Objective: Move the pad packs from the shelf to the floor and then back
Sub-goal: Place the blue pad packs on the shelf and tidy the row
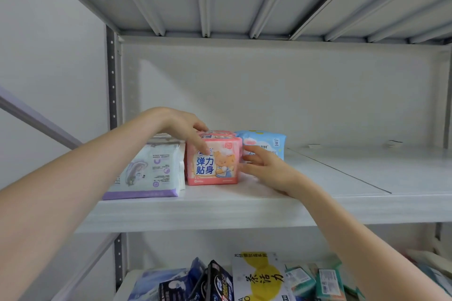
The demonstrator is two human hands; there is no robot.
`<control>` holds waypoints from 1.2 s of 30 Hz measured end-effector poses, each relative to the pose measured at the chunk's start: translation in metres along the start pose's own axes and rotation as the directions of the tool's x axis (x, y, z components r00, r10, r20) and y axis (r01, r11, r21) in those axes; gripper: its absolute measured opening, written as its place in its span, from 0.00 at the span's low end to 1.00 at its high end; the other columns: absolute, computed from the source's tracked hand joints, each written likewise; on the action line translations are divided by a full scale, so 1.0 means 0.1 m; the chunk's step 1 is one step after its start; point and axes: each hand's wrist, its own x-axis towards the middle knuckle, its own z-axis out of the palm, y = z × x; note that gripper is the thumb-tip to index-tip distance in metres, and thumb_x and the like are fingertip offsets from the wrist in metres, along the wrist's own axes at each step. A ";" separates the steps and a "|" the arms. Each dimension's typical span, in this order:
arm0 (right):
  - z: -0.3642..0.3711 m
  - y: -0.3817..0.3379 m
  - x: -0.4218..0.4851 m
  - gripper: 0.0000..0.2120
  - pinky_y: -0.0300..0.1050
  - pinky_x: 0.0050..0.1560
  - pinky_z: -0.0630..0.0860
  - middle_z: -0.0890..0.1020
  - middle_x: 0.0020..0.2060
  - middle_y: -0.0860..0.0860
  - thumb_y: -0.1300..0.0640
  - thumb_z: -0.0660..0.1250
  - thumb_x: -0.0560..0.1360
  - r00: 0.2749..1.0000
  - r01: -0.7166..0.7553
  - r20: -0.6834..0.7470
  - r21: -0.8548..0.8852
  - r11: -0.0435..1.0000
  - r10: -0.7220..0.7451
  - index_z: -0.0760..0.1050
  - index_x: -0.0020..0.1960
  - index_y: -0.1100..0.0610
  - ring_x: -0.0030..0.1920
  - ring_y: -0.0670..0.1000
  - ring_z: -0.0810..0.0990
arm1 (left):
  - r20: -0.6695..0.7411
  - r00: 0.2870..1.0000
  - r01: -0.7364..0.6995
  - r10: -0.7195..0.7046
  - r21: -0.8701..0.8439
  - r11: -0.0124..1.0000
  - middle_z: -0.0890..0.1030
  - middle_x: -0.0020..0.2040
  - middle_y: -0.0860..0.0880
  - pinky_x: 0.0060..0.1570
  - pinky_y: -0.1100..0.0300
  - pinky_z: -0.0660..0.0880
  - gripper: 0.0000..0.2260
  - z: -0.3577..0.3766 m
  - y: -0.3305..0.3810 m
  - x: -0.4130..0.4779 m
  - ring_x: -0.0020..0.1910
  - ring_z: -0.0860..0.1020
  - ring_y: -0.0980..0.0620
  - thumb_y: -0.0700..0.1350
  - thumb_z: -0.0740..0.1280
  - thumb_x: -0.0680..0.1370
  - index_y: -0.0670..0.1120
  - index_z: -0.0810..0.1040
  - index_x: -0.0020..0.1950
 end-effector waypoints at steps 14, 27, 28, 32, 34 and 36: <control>-1.49 0.21 0.23 0.34 0.51 0.69 0.67 0.68 0.72 0.47 0.47 0.71 0.74 0.976 -0.179 -0.132 -0.040 0.983 0.172 0.60 0.76 0.48 0.69 0.48 0.68 | 0.002 1.000 0.008 -0.008 -0.016 1.000 0.63 0.77 0.53 0.72 0.51 0.62 0.41 0.10 0.86 0.75 0.73 0.65 0.50 0.64 0.70 0.71 0.51 0.59 0.78; -1.39 0.55 0.81 0.28 0.50 0.64 0.64 0.76 0.63 0.39 0.51 0.73 0.72 0.922 -0.292 0.207 -0.187 0.938 0.328 0.67 0.68 0.41 0.68 0.45 0.69 | 0.069 0.995 0.077 -0.075 -0.028 0.997 0.80 0.61 0.48 0.63 0.48 0.74 0.28 0.18 0.76 1.08 0.58 0.80 0.47 0.63 0.70 0.72 0.46 0.76 0.64; -1.38 0.56 0.82 0.27 0.50 0.63 0.65 0.76 0.63 0.40 0.51 0.73 0.72 0.926 -0.289 0.199 -0.178 0.941 0.322 0.67 0.68 0.42 0.67 0.45 0.69 | 0.069 0.995 0.076 -0.075 -0.012 0.997 0.80 0.61 0.48 0.63 0.48 0.74 0.28 0.17 0.75 1.08 0.59 0.79 0.47 0.63 0.70 0.72 0.46 0.77 0.64; -1.33 0.59 0.85 0.26 0.50 0.62 0.66 0.77 0.60 0.39 0.50 0.74 0.71 0.938 -0.281 0.159 -0.172 0.944 0.308 0.68 0.66 0.43 0.65 0.45 0.71 | 0.050 0.995 0.080 -0.081 0.027 0.996 0.80 0.61 0.49 0.64 0.48 0.73 0.28 0.16 0.73 1.09 0.59 0.79 0.48 0.63 0.69 0.73 0.46 0.76 0.65; -1.30 0.60 0.87 0.27 0.50 0.62 0.67 0.77 0.61 0.40 0.49 0.74 0.71 0.942 -0.274 0.146 -0.181 0.945 0.301 0.68 0.67 0.43 0.65 0.45 0.72 | 0.049 0.995 0.085 -0.086 0.009 0.996 0.80 0.62 0.49 0.64 0.48 0.73 0.28 0.16 0.70 1.08 0.59 0.79 0.48 0.63 0.70 0.72 0.46 0.76 0.65; -1.27 0.60 0.87 0.27 0.50 0.62 0.67 0.77 0.61 0.40 0.49 0.74 0.72 0.947 -0.267 0.130 -0.193 0.944 0.294 0.68 0.67 0.44 0.65 0.45 0.72 | 0.043 0.995 0.090 -0.089 -0.018 0.996 0.80 0.62 0.49 0.64 0.48 0.73 0.28 0.17 0.68 1.08 0.59 0.79 0.48 0.62 0.70 0.72 0.46 0.76 0.66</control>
